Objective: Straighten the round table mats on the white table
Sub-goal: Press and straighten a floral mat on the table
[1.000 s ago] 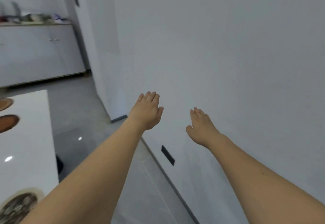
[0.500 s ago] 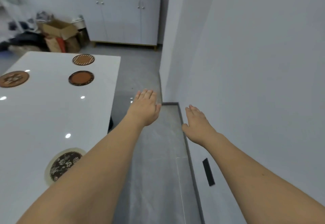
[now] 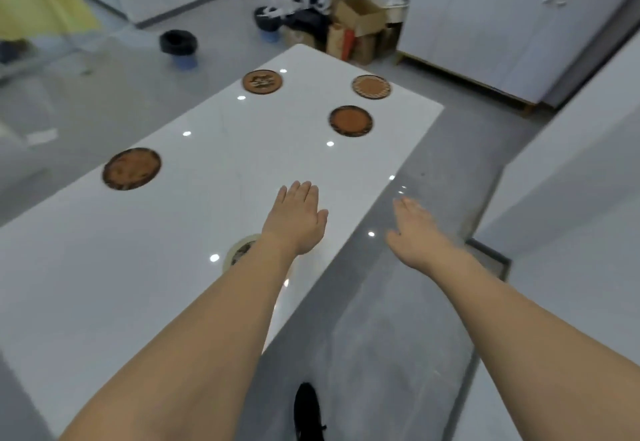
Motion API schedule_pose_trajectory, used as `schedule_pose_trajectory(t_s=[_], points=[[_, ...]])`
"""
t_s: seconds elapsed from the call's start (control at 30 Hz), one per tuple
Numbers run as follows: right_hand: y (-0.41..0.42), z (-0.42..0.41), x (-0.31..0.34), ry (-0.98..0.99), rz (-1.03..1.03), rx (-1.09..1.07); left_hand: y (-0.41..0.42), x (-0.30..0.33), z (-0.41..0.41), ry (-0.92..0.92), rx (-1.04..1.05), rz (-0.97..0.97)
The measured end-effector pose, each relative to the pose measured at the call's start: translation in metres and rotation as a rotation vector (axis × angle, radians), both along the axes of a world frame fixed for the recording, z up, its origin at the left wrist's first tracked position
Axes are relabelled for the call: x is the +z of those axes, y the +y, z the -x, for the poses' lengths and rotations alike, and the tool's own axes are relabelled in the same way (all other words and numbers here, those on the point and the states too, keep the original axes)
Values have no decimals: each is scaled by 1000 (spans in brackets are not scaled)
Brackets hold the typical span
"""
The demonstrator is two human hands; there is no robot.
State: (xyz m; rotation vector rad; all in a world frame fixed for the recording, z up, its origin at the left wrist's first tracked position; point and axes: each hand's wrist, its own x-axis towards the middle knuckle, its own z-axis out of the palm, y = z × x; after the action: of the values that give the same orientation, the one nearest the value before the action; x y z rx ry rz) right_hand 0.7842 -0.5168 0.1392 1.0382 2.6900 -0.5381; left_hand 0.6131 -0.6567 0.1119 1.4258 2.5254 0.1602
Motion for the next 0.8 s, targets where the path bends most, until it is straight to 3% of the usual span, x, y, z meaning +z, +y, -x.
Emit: schedule_pose_trajectory(t_s=[0.2,0.43,0.57,0.7,0.8], points=[[-23,104,-43,7,109,268,-50,-39,66,-47,272,55],[-39,178,-108,-44,307,438,-104,-106,77,-114,643,65],[-47,202,-156,18,206,612,-120,-151,67,-124,819,68],[-49,215,-200,115,57,761,-120,-187,54,-52,834,31],[-59,210,-225,235,-25,754,-117,-203,49,59,858,-32]])
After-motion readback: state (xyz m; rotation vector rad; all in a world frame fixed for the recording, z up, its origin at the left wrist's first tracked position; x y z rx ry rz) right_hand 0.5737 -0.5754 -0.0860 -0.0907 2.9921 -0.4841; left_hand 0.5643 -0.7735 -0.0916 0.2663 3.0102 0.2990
